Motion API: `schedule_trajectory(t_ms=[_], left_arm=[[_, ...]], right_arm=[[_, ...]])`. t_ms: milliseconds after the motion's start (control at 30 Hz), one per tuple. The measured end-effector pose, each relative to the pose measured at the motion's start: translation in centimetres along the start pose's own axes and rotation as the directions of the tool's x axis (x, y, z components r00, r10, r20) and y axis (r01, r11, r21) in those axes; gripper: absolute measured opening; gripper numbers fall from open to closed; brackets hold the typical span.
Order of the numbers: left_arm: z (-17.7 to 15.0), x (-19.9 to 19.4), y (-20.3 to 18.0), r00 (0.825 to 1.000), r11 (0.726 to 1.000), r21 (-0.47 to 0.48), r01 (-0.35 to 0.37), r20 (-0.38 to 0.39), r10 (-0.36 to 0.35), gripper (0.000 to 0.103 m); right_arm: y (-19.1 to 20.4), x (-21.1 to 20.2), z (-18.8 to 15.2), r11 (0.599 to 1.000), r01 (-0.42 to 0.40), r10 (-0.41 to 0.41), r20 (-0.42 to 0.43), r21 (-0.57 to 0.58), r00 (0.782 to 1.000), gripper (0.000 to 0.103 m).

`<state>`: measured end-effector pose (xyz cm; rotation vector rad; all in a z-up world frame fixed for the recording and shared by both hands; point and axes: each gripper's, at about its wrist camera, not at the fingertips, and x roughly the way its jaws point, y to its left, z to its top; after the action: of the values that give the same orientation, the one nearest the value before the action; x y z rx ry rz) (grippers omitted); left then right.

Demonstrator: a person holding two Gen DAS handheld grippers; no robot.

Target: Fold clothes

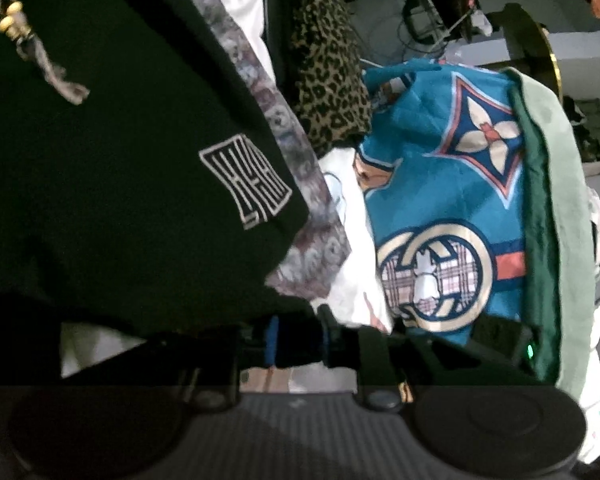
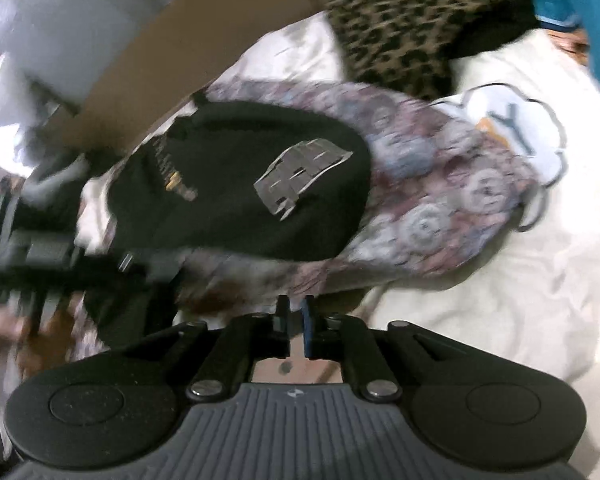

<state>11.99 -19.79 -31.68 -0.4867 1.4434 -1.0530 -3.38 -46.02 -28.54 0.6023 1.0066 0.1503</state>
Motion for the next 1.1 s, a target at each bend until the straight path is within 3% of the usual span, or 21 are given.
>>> schedule_trajectory(t_ms=[33, 167, 367, 533, 867, 1100], left_arm=[[0.4, 0.1, 0.0, 1.0, 1.0, -0.004, -0.003, 0.001, 0.003, 0.026], [1.7, 0.2, -0.1, 1.0, 1.0, -0.013, -0.01, 0.024, 0.01, 0.04], [2.7, -0.2, 0.3, 0.998, 0.998, -0.06, 0.011, 0.063, -0.007, 0.046], [3.1, -0.3, 1.2, 0.997, 0.997, -0.083, 0.006, 0.074, 0.0, 0.047], [3.4, -2.0, 3.0, 0.992, 0.993, -0.118, -0.012, 0.12, 0.026, 0.05], [3.0, -3.4, 3.6, 0.989, 0.99, -0.139, -0.006, 0.147, 0.027, 0.05]], right_arm=[[0.6, 0.3, -0.3, 1.0, -0.012, 0.012, -0.012, -0.026, 1.0, 0.011], [3.3, 1.8, -1.1, 0.991, -0.032, 0.028, -0.034, -0.131, 0.999, 0.043], [6.1, 4.0, -0.8, 0.973, -0.018, 0.015, -0.017, -0.231, 1.0, 0.044], [7.2, 4.9, 0.3, 0.943, 0.116, -0.102, 0.06, -0.312, 0.993, 0.044], [8.1, 6.3, 2.1, 0.908, 0.104, -0.091, 0.05, -0.406, 0.995, 0.046], [10.2, 8.3, 1.3, 0.852, 0.127, -0.125, 0.039, -0.508, 0.991, 0.046]])
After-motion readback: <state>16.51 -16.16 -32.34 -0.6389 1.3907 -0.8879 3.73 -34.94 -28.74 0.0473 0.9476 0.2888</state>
